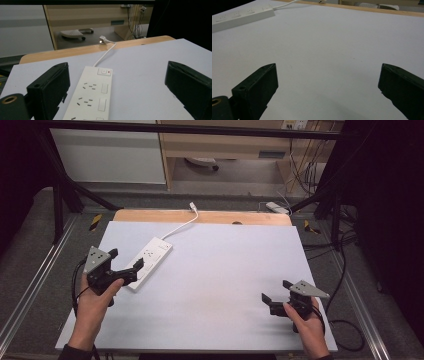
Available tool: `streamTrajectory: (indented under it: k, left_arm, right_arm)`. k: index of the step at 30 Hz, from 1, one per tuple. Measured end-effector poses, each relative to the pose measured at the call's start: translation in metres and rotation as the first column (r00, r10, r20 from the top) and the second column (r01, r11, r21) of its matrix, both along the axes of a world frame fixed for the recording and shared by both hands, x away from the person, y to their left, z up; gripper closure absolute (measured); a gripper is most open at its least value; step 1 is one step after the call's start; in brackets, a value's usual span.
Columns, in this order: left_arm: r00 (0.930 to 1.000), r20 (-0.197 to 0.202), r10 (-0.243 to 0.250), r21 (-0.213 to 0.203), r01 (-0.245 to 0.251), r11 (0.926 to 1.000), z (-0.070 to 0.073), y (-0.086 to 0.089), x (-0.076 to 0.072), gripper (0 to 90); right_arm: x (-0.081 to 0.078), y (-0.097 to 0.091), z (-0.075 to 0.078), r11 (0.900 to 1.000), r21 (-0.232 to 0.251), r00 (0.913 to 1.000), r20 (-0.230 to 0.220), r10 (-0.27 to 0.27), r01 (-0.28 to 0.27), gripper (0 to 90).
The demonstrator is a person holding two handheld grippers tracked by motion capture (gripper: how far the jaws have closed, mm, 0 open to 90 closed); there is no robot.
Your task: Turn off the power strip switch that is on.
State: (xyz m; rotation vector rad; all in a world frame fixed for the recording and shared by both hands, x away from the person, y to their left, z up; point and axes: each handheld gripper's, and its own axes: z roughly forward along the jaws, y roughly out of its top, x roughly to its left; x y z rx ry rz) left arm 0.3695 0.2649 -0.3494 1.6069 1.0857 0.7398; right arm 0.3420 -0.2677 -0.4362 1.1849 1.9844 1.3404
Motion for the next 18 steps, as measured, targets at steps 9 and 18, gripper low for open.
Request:
streamTrajectory:
  k: [9,18]
  left_arm:
    - [0.9997,-0.023,0.010,0.011,-0.010,0.9999,-0.009,0.000,0.007,12.6]
    - [0.9989,-0.044,0.013,0.027,-0.012,0.9996,-0.017,0.001,0.011,24.7]
  right_arm:
    - [0.001,0.001,-0.001,1.0000,-0.003,1.0000,-0.007,0.005,-0.005,3.1]
    - [0.001,0.001,-0.001,1.0000,-0.005,1.0000,-0.007,0.005,-0.005,3.0]
